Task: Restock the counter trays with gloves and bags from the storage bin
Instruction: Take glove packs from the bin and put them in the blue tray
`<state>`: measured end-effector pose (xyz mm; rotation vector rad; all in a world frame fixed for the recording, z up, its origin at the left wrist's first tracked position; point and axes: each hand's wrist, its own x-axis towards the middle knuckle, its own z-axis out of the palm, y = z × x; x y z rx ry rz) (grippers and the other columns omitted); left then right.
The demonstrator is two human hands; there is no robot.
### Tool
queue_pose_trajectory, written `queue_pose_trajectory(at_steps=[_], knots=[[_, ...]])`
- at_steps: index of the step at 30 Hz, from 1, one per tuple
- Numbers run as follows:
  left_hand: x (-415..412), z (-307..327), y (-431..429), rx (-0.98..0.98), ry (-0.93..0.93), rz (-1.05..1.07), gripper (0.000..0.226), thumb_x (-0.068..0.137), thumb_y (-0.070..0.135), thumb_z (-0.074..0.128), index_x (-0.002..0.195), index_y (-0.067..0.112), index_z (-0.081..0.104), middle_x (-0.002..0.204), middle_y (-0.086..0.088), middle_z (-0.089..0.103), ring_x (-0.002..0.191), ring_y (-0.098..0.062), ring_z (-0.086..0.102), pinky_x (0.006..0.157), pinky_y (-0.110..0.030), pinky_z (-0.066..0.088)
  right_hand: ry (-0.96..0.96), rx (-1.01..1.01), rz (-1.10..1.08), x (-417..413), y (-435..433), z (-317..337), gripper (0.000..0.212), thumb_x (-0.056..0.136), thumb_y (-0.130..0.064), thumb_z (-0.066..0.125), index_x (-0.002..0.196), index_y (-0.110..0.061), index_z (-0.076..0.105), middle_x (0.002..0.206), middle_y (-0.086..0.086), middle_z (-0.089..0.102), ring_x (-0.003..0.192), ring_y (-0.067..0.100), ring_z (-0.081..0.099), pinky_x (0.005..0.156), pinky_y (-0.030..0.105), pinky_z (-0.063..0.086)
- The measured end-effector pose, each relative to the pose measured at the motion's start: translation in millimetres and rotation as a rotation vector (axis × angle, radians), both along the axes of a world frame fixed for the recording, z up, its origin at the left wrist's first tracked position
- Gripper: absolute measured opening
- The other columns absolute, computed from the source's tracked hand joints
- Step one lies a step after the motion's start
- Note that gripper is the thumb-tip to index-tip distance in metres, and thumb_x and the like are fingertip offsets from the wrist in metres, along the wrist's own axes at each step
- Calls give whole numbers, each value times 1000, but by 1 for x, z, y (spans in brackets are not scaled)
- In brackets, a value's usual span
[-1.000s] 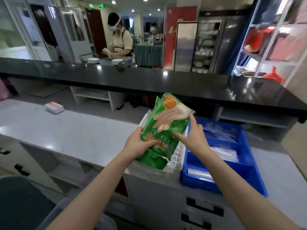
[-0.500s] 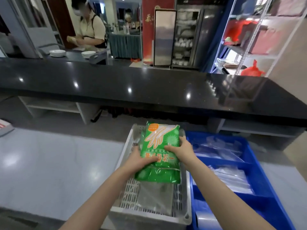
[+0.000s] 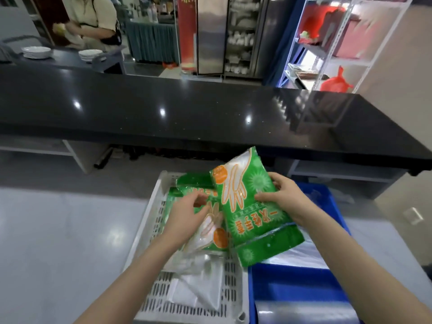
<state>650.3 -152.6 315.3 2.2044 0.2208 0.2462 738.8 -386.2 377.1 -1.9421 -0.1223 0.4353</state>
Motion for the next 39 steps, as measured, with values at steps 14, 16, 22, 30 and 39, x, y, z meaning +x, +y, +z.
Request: queue_pose_trajectory(at_steps=[14, 16, 22, 30, 39], knots=[[87, -17, -174, 362, 54, -243, 44, 87, 18, 60, 130, 10, 53, 132, -7, 54, 122, -26, 48, 103, -34, 36, -502, -718, 232, 64, -181, 41, 65, 68, -15, 79, 122, -40, 54, 114, -7, 68, 92, 15, 63, 80, 37, 55], [99, -23, -184, 450, 95, -231, 50, 88, 20, 57, 136, 12, 47, 141, -5, 46, 130, -25, 39, 106, -37, 35, -537, -702, 232, 70, -189, 39, 63, 70, -15, 77, 120, -43, 52, 113, -7, 69, 91, 15, 64, 78, 39, 56], [123, -43, -193, 610, 310, -298, 64, 92, 42, 49, 147, 18, 27, 149, -6, 36, 136, -30, 29, 109, -45, 30, -612, -649, 296, 83, -187, 30, 59, 72, -14, 74, 120, -39, 53, 112, -7, 69, 95, 17, 63, 77, 38, 55], [126, -53, -193, 625, 535, -506, 50, 97, 55, 24, 134, 31, 48, 150, -6, 32, 137, -36, 29, 107, -52, 32, -622, -639, 358, 96, -159, 24, 57, 73, -13, 72, 122, -37, 54, 111, -7, 69, 98, 16, 64, 79, 41, 56], [117, -51, -191, 690, 253, -260, 46, 91, 46, 45, 130, 21, 45, 127, -11, 53, 119, -33, 47, 95, -43, 38, -672, -712, 426, 99, -126, 25, 57, 74, -14, 71, 124, -35, 54, 107, -5, 70, 94, 18, 64, 75, 33, 53]])
